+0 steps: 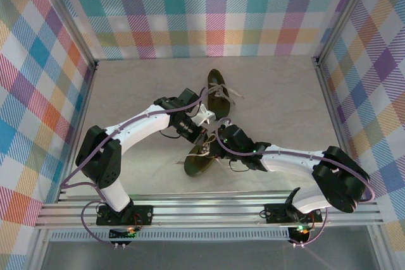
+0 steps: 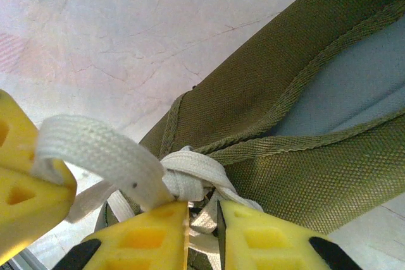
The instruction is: Tie the shoes
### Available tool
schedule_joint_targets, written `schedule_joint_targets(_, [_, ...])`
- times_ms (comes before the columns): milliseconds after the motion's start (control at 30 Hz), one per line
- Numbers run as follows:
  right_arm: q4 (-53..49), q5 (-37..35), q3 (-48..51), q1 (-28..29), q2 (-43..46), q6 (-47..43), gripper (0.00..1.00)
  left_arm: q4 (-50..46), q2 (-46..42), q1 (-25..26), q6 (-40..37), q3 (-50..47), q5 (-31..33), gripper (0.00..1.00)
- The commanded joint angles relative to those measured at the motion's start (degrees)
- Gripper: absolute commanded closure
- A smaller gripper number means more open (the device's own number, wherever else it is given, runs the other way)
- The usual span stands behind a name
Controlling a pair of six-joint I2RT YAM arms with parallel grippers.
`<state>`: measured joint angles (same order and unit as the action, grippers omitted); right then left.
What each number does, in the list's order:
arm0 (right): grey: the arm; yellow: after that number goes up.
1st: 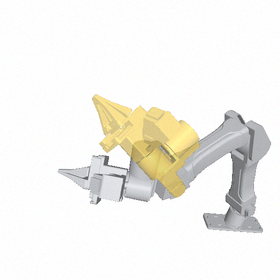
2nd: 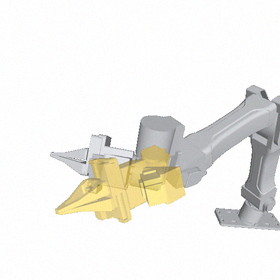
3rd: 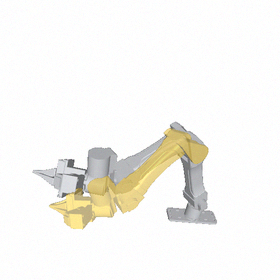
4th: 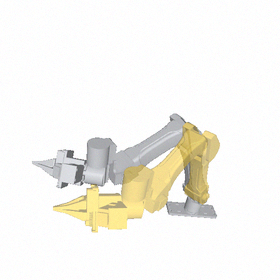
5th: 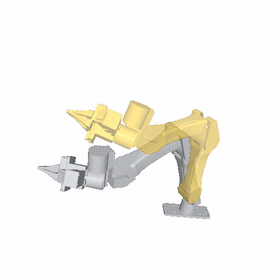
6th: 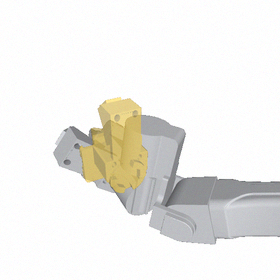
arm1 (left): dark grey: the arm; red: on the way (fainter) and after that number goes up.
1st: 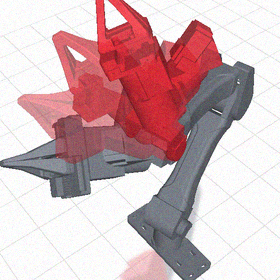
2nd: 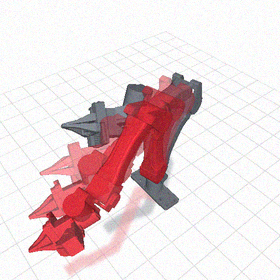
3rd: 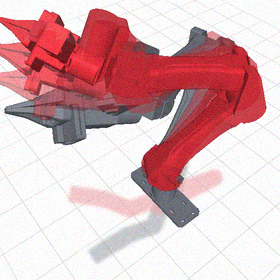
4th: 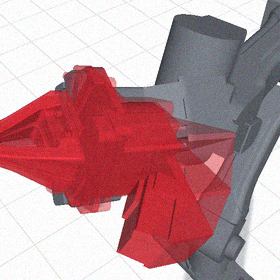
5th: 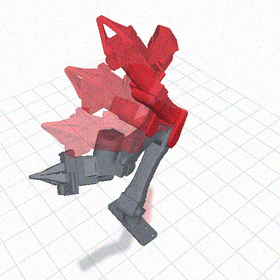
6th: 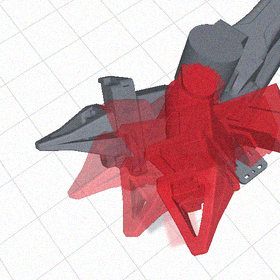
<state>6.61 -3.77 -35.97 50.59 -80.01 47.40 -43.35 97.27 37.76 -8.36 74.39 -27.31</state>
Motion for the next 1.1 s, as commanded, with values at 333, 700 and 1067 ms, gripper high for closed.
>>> schedule_joint_targets(333, [3.09, 1.0, -2.88, -0.23, -3.36, -0.74, 0.75, -0.68, 0.55, 0.12, 0.45, -0.24, -0.64, 1.0])
schedule_joint_targets(700, [6.35, 0.25, -2.63, -0.31, -6.82, -0.29, 0.89, -0.24, -0.31, 0.12, 0.71, -0.91, -0.43, 1.0])
schedule_joint_targets(1067, [7.97, -1.54, 3.1, -0.31, 3.69, -4.68, 1.0, 0.2, -0.42, -1.55, 1.92, -1.91, 1.46, 1.0])
